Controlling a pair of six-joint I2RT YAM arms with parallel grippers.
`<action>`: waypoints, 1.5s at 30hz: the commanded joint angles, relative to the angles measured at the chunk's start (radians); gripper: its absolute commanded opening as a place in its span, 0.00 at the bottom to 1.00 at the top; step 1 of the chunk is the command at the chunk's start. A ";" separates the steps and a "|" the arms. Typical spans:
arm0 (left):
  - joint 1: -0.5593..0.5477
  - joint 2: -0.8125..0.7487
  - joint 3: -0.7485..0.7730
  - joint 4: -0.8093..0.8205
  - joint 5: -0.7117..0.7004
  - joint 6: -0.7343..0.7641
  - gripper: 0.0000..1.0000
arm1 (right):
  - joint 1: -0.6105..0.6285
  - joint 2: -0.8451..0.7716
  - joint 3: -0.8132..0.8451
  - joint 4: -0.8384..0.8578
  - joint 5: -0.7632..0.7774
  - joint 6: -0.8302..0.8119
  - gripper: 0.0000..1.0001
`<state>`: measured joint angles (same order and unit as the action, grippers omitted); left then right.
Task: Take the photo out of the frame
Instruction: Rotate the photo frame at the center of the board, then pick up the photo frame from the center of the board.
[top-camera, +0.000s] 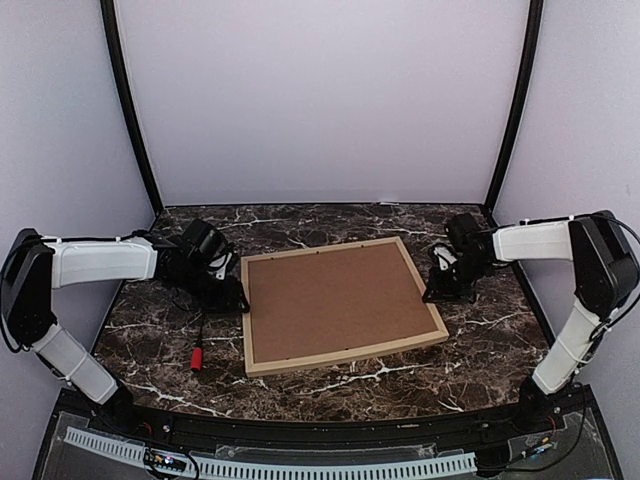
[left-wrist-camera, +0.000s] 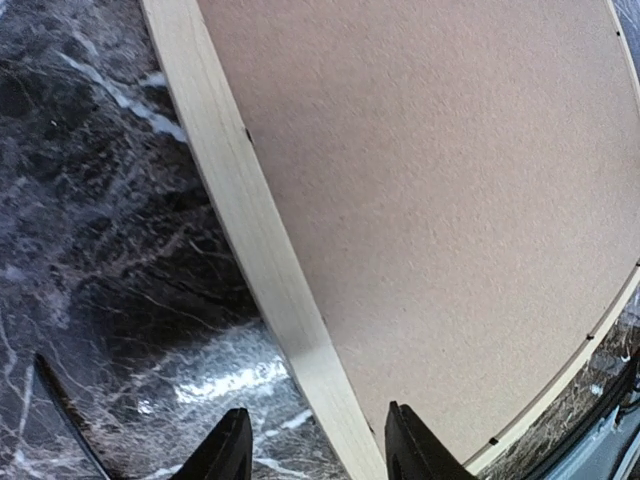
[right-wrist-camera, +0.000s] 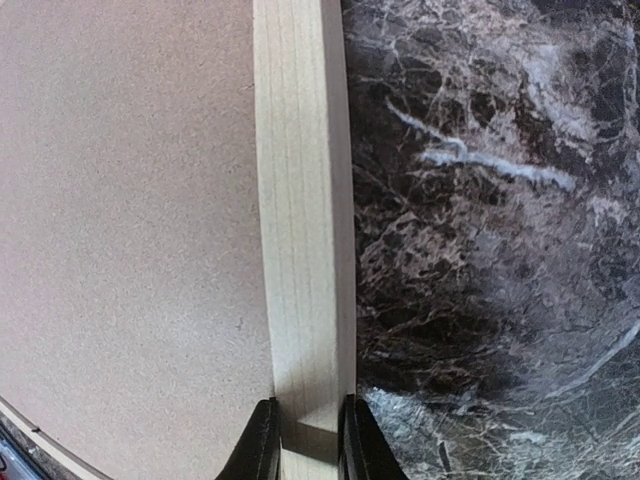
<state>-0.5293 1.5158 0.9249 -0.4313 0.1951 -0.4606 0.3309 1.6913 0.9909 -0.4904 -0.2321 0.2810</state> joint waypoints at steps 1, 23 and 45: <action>-0.034 -0.011 -0.027 -0.039 0.102 -0.014 0.49 | -0.003 -0.063 -0.056 0.037 -0.100 0.082 0.00; -0.129 0.104 -0.028 -0.072 -0.071 -0.114 0.27 | 0.028 -0.141 -0.146 0.082 -0.126 0.119 0.00; -0.129 -0.085 0.202 -0.166 -0.284 0.032 0.00 | 0.035 -0.345 -0.040 -0.027 -0.041 0.104 0.77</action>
<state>-0.6537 1.5105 1.0603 -0.6044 -0.0345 -0.5137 0.3668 1.4044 0.9062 -0.5137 -0.2684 0.4129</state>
